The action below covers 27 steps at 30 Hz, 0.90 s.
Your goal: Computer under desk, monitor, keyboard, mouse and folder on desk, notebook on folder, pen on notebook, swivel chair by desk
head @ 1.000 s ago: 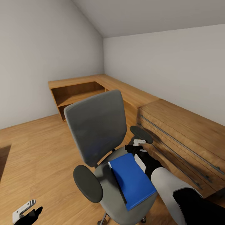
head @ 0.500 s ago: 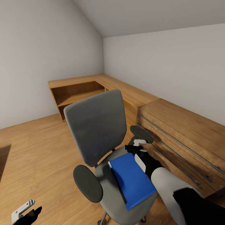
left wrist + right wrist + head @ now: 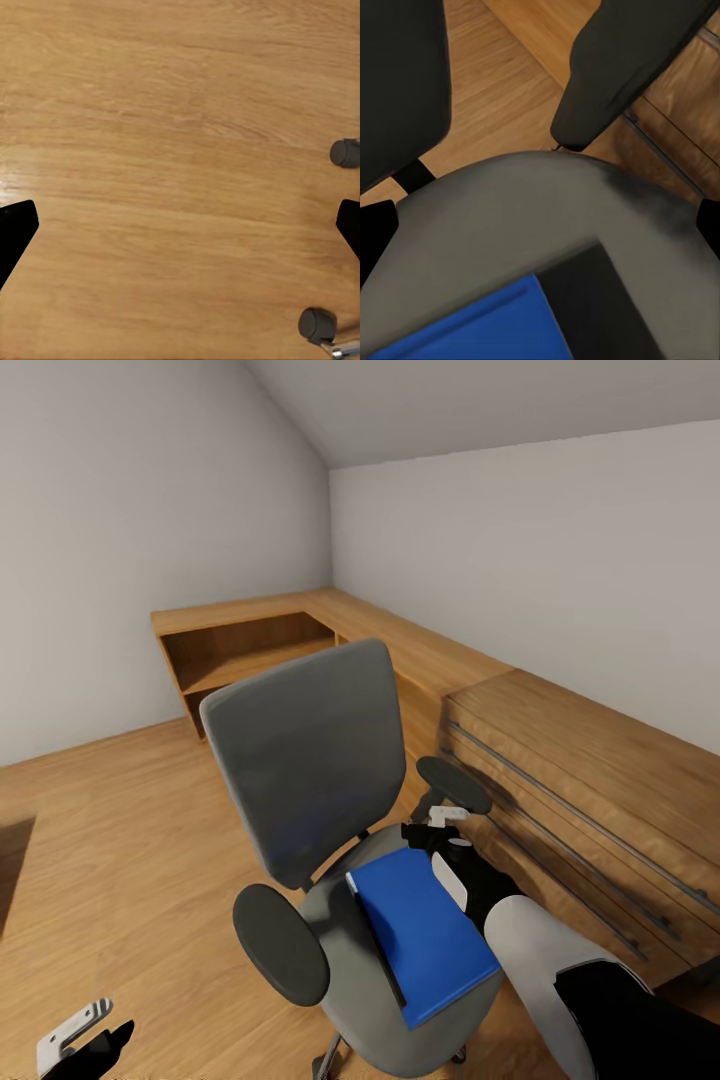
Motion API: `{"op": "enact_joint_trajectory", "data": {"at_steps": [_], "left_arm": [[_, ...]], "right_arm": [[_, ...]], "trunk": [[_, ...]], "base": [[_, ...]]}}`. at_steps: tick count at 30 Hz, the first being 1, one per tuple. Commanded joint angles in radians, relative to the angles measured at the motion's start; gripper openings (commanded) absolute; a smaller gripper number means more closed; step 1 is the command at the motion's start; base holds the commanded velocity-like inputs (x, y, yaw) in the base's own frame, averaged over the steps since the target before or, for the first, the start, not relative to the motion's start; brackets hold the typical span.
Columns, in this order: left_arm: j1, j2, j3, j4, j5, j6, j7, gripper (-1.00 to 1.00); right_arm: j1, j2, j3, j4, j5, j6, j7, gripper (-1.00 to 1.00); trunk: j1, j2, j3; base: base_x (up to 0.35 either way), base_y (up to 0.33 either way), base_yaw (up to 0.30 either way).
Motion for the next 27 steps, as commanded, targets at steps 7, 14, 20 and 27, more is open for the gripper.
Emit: {"op": "enact_joint_trajectory", "data": {"at_steps": [7,14,20,27], "left_arm": [[0.0,0.0,0.0,-0.001,0.01,0.005,0.007,1.0],[0.0,0.0,0.001,-0.002,0.011,0.005,0.007,1.0],[0.0,0.0,0.001,-0.002,0.011,0.005,0.007,1.0],[0.0,0.0,0.001,-0.002,0.011,0.005,0.007,1.0]], "right_arm": [[0.0,-0.001,0.008,-0.001,-0.009,0.005,-0.008,1.0],[0.0,0.004,0.011,0.001,-0.006,0.012,-0.01,1.0],[0.0,0.004,0.01,0.002,-0.006,0.013,-0.01,1.0],[0.0,0.004,0.01,0.003,-0.006,0.013,-0.011,1.0]], "trunk": [[0.0,0.0,-0.012],[0.0,0.0,-0.022],[0.0,0.0,-0.032],[0.0,0.0,-0.043]], "base": [[0.0,0.0,0.0],[0.0,0.0,0.0],[0.0,0.0,0.0],[0.0,0.0,0.0]]}}
